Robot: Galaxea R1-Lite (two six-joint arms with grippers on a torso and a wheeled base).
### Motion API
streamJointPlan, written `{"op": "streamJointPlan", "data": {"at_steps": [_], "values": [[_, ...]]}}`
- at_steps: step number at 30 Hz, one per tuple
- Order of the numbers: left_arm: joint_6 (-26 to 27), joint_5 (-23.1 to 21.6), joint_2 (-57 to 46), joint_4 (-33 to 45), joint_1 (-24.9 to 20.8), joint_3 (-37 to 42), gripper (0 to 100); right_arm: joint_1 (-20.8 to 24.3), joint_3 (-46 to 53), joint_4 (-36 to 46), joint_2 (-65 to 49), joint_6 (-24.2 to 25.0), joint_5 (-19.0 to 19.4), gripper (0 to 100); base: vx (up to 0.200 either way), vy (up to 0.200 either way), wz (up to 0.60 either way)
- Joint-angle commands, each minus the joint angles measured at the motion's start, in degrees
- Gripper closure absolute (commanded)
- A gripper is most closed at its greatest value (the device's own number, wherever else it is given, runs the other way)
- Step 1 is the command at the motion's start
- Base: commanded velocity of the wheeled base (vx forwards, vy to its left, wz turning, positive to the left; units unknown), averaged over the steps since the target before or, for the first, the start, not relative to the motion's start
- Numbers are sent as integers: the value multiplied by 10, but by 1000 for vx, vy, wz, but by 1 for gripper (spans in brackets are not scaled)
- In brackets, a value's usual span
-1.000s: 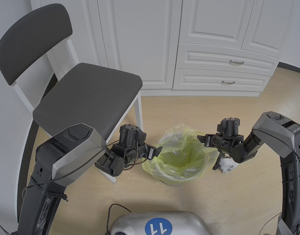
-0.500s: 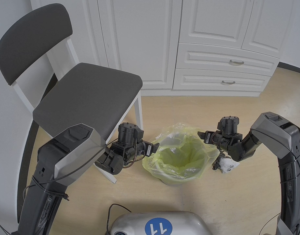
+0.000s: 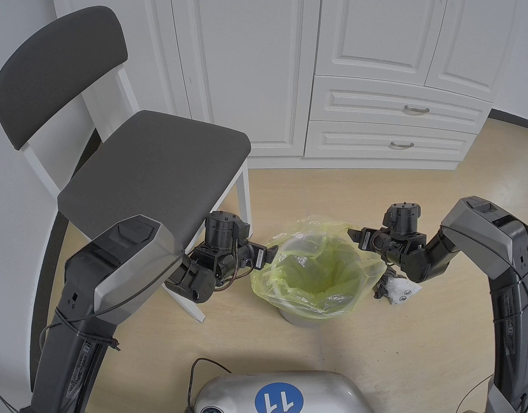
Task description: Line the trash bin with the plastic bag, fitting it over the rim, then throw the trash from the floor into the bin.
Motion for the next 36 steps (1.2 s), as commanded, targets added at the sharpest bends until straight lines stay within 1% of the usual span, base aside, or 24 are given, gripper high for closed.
{"op": "streamJointPlan", "data": {"at_steps": [1,12,15,19,23,27,31,32,34,36], "values": [[0,0,-1,0,1,-1,0,1,8,5,-8,-1,2,0,0,0,0],[-2,-2,16,8,15,-37,0,-6,-3,6,-6,4,5,0,0,0,0],[-10,-2,22,7,17,-47,0,-6,-7,8,-4,15,4,0,0,0,0],[-25,-1,33,9,17,-75,0,-6,-16,8,4,16,4,0,0,0,0],[-25,-1,49,9,16,-96,0,-7,-17,9,12,16,4,0,0,0,0],[-27,-2,76,11,16,-132,0,-7,-30,11,34,16,4,0,0,0,0],[-41,-1,97,19,17,-161,0,-12,-49,20,50,18,3,0,0,0,0],[-58,0,110,26,18,-190,0,-14,-65,28,59,21,2,0,0,0,0],[-76,1,123,44,23,-222,0,-16,-82,32,71,36,1,0,0,0,0],[-84,3,130,59,29,-243,0,-18,-94,33,79,49,1,0,0,0,0]]}}
